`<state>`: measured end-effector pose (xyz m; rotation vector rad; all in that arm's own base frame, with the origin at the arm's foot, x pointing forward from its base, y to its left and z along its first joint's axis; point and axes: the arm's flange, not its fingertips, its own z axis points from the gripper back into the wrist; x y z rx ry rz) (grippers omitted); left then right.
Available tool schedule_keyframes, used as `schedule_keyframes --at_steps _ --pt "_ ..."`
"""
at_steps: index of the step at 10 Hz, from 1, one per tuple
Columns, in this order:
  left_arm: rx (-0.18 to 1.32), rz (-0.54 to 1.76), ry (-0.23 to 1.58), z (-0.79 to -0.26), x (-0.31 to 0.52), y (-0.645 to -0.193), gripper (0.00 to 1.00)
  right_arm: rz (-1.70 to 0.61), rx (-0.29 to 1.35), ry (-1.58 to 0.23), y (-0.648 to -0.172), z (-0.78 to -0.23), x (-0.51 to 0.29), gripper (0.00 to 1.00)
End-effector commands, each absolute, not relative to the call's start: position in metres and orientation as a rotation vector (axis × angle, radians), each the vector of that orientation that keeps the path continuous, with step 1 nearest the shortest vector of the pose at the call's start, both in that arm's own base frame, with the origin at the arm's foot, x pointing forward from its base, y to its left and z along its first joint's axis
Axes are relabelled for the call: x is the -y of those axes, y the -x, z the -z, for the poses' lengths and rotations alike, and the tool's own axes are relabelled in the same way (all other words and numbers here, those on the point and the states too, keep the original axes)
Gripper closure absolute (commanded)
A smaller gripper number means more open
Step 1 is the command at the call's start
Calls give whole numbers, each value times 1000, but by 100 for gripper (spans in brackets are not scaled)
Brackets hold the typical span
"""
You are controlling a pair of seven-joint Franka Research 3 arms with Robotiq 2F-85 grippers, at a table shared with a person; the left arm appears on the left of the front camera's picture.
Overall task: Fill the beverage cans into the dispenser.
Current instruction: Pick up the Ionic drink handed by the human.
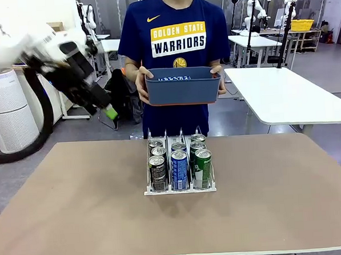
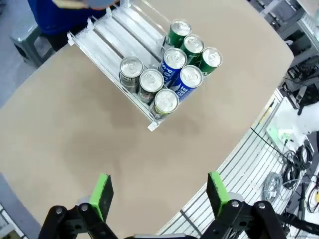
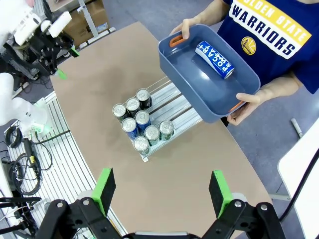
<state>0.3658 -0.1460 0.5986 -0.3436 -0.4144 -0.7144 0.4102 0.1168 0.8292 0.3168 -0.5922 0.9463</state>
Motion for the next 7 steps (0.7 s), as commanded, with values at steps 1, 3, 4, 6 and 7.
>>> schedule_keyframes --at_steps 1,3,4,6,7 --pt "457 799 389 -639 128 -374 0 -946 590 -318 -407 -828 -116 0" --pt "531 835 335 -677 118 -381 0 -946 590 -318 -407 -828 -116 0" --pt "596 836 334 -696 121 -378 0 -946 590 -318 -407 -828 -116 0" --pt "657 868 289 -721 122 -373 0 -946 590 -318 -407 -828 -116 0" --pt "671 868 291 -724 125 -371 0 -946 590 -318 -407 -828 -116 0"
